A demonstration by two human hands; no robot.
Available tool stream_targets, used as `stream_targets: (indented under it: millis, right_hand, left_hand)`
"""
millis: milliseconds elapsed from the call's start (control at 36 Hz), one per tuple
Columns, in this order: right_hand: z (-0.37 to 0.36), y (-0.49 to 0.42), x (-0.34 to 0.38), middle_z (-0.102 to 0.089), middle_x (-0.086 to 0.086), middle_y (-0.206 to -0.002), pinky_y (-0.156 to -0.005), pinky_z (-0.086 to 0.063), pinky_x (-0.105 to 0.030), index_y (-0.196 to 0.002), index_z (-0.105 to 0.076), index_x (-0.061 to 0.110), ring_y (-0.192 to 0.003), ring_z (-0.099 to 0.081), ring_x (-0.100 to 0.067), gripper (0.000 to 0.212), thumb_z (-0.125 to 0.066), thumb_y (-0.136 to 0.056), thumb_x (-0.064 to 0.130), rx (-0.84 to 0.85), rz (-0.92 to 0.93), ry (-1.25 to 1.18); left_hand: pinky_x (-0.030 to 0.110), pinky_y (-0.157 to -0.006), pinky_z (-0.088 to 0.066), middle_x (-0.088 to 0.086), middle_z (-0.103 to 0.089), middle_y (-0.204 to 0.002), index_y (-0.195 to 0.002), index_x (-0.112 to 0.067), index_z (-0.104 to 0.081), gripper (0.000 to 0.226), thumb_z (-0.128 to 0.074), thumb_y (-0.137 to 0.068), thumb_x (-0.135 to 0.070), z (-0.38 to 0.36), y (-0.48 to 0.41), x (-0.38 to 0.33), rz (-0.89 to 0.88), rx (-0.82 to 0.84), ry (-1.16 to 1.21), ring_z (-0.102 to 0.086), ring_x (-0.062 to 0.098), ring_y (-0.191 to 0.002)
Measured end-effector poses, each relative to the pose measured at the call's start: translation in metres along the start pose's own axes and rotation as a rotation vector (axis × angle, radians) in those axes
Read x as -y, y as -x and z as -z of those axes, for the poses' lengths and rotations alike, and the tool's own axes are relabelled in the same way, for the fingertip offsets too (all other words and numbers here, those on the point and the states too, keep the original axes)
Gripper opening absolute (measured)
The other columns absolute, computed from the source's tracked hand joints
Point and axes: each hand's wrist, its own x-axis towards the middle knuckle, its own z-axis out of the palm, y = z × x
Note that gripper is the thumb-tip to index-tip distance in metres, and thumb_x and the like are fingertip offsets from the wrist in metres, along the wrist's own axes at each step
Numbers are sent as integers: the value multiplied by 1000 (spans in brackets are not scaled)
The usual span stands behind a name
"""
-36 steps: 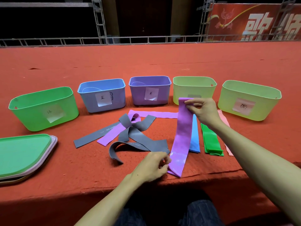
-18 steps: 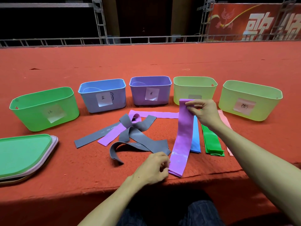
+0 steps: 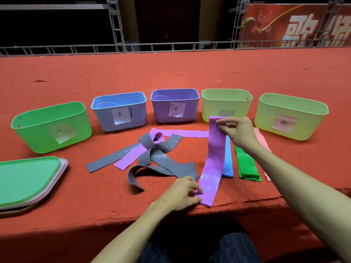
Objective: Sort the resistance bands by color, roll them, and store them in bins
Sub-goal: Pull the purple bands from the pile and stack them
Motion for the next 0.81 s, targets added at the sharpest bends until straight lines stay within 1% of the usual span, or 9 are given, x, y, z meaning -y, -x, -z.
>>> stream_targets:
  millis: [139,222,278,361,417,500,583,639,806]
  right_hand:
    - [2,1,3,-70,0,-85,-67,-50,-11,-97,-75,7,-72,-61,-12,18,-69,-83,-2,1,11,-17]
    - [0,1,1,-70,0,-85,-68,-51,-12,-96,-75,8,-73,-62,-14,18,-69,-82,-2,11,14,-42]
    - [-1,2,0,-71,-1,-84,-67,-51,-14,-95,-75,10,-70,-61,-12,19,-69,-82,-2,18,19,-55]
    - [-1,3,-2,-71,-1,-83,-65,-48,-10,-93,-75,13,-63,-58,5,20,-70,-82,-2,23,17,-59]
    - [-1,5,-4,-71,0,-82,-64,-47,-9,-93,-75,13,-62,-57,9,19,-70,-82,-2,28,12,-62]
    - [-1,7,-7,-71,1,-82,-66,-48,-12,-93,-75,14,-64,-58,5,21,-69,-81,-3,32,-4,-77]
    - [-1,9,-10,-71,3,-83,-69,-49,-13,-92,-75,16,-67,-60,-2,22,-70,-81,-3,28,-15,-91]
    - [-1,9,-12,-71,4,-83,-70,-48,-10,-93,-74,17,-68,-60,4,24,-70,-81,-3,22,-8,-103]
    - [-8,12,-23,-73,-3,-84,-65,-45,-8,-92,-76,10,-69,-60,2,19,-70,-80,-4,13,-5,-131]
  left_hand:
    - [9,-74,-34,-6,-47,-99,-106,-16,-71,22,-68,-85,-23,1,-6,-2,30,58,-35,-50,6,-80]
    - [12,-75,-34,-6,-48,-97,-107,-13,-72,23,-67,-86,-23,7,-11,-3,12,107,-59,-51,6,-80]
    - [13,-73,-33,-4,-50,-97,-105,-13,-73,22,-67,-86,-24,14,-14,-5,-10,136,-77,-51,8,-79]
    - [14,-74,-38,5,-63,-101,-101,-10,-74,19,-68,-86,-20,30,-23,-5,-31,126,-92,-56,13,-84]
    - [16,-75,-40,8,-68,-101,-99,-8,-74,17,-67,-86,-17,43,-32,-2,-24,107,-92,-58,14,-86]
    - [28,-76,-46,11,-67,-99,-96,-11,-74,15,-66,-85,-18,63,-46,8,28,75,-142,-61,23,-83]
    - [24,-69,-43,6,-65,-89,-96,-12,-73,14,-65,-87,-19,81,-64,18,78,54,-184,-62,18,-77]
    - [24,-70,-42,5,-65,-84,-95,-13,-73,13,-65,-87,-19,91,-80,25,99,51,-210,-64,18,-83]
    - [22,-72,-38,8,-65,-104,-98,-10,-74,16,-65,-86,-16,100,-133,41,85,21,-257,-63,22,-91]
